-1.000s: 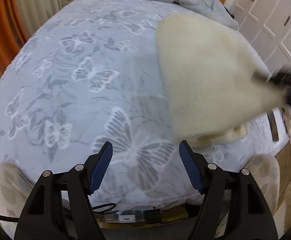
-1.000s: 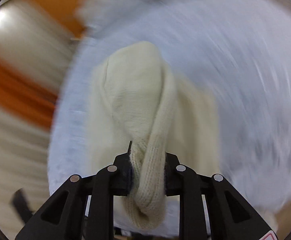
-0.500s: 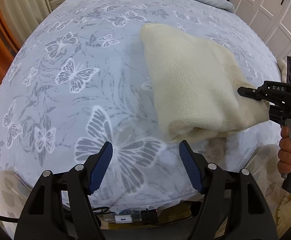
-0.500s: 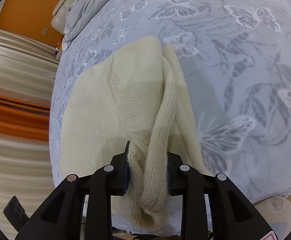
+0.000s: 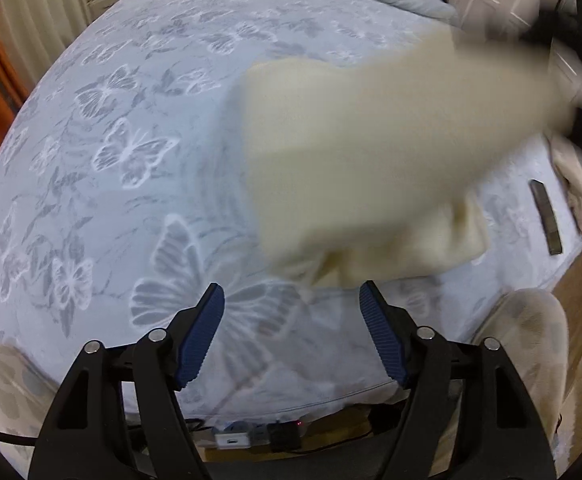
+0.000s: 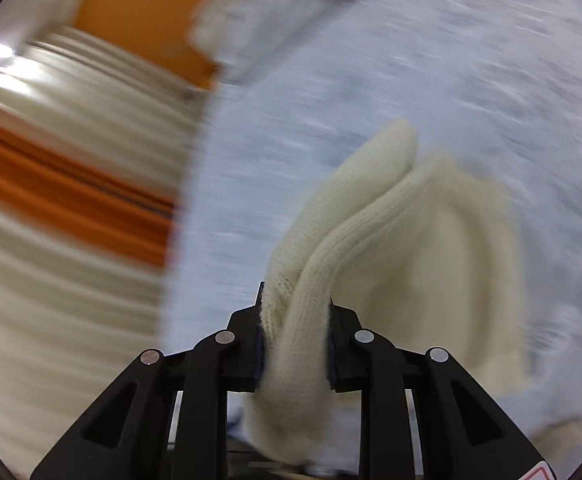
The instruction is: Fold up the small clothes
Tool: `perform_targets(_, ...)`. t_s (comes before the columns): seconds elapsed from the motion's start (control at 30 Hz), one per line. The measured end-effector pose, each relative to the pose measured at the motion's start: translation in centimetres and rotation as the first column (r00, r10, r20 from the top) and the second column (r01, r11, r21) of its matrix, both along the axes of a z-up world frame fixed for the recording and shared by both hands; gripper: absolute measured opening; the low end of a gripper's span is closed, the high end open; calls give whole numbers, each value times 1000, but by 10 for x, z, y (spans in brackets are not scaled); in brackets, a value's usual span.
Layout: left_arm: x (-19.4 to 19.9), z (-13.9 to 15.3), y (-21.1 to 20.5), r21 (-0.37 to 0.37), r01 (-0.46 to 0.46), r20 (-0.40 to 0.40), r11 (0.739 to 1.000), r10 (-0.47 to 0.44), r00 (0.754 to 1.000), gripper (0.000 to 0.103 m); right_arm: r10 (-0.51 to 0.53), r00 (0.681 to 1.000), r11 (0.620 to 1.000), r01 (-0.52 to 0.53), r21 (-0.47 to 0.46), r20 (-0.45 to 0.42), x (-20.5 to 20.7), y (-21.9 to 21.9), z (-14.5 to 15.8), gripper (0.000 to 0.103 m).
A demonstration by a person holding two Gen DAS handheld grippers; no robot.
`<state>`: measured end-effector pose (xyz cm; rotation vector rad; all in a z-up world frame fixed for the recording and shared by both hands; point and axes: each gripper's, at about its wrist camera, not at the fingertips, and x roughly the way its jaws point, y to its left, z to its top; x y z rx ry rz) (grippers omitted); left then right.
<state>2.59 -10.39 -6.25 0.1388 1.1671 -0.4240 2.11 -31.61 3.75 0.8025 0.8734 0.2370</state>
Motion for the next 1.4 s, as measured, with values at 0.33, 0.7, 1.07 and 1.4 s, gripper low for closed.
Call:
perform_targets(0.33,22,-33,-30,90,5,4,996,-5,1000,74,-201,926,969,140,-205,-319,-47,-67,-133,19)
perform_targets(0.7,47,-55,-19,56,-52,-89,997,57,994,25,-161,960,986,144,-85,-231,-39,-54,-109,12)
perform_targets(1.07,32,-58,-26,60,16,-160,998,-6,987,26,-257,900,950,168,-264,-352,-81,-57,-129,18)
perform_targets(1.4,15,-16,-22,59,7,-73,998,-2,997,37,-126,959,886,-7,-463,-256,-34,9,-83,23)
